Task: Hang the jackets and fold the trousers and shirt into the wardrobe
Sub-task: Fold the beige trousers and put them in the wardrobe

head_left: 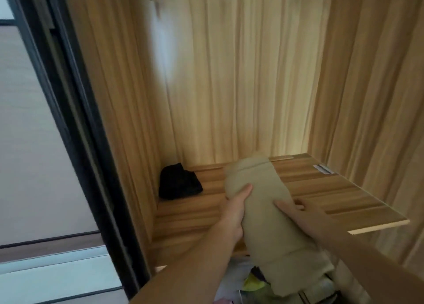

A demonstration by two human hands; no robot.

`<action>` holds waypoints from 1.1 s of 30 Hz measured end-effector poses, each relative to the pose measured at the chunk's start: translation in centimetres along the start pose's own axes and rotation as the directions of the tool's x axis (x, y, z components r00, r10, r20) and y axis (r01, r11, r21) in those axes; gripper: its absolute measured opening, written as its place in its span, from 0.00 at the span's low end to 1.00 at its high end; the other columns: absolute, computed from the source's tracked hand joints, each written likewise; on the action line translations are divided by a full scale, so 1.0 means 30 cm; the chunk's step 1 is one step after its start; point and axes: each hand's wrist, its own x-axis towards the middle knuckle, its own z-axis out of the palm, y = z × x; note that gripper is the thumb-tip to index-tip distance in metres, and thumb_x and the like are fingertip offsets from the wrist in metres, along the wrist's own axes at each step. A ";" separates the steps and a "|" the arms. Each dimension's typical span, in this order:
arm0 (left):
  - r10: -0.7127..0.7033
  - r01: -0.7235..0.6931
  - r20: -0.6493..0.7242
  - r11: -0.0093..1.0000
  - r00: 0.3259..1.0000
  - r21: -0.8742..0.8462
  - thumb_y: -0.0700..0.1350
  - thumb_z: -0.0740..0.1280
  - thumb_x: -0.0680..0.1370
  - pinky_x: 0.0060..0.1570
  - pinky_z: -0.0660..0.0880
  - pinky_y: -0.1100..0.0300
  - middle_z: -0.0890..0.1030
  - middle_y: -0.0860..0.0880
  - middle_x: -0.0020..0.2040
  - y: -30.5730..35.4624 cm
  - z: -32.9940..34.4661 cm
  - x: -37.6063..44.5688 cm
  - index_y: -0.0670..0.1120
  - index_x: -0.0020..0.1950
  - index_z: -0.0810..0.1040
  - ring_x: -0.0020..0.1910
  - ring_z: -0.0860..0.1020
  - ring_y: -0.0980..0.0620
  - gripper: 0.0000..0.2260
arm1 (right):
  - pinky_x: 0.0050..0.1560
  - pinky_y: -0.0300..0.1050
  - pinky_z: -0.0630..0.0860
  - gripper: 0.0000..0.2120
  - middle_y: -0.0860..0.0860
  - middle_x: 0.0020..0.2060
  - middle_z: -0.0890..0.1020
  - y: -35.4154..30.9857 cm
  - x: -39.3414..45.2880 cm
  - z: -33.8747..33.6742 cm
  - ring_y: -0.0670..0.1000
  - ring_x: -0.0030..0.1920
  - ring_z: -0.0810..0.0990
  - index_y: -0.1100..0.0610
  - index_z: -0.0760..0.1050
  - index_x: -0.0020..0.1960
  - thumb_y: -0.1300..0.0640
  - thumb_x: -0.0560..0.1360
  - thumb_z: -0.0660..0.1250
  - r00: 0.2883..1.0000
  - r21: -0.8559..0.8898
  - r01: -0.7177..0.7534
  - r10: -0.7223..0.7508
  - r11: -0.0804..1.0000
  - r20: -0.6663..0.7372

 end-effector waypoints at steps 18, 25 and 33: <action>-0.007 0.148 -0.160 0.419 0.987 0.896 0.67 0.55 0.79 0.39 0.78 0.57 0.81 0.47 0.37 -0.017 -0.160 0.558 0.44 0.47 0.80 0.38 0.81 0.49 0.28 | 0.71 0.62 0.52 0.33 0.43 0.78 0.54 0.211 0.686 0.219 0.56 0.76 0.54 0.40 0.41 0.78 0.51 0.79 0.56 0.851 -0.856 0.478 -0.344 0.195 0.397; 0.091 -0.382 0.509 -0.552 0.856 0.741 0.73 0.64 0.68 0.73 0.48 0.38 0.60 0.48 0.76 0.019 -0.168 0.683 0.55 0.76 0.60 0.75 0.56 0.43 0.41 | 0.74 0.57 0.44 0.31 0.45 0.79 0.50 0.188 0.769 0.243 0.54 0.78 0.48 0.38 0.38 0.77 0.48 0.82 0.52 0.813 -0.832 0.533 -0.369 0.157 0.451; 0.210 -0.258 0.435 -0.558 0.875 0.789 0.48 0.70 0.73 0.55 0.72 0.43 0.69 0.44 0.69 0.054 -0.125 0.809 0.50 0.74 0.59 0.67 0.68 0.40 0.33 | 0.68 0.56 0.63 0.25 0.49 0.73 0.64 0.029 0.876 0.214 0.57 0.73 0.62 0.45 0.54 0.76 0.51 0.80 0.54 0.825 -0.889 0.454 -0.402 0.055 0.396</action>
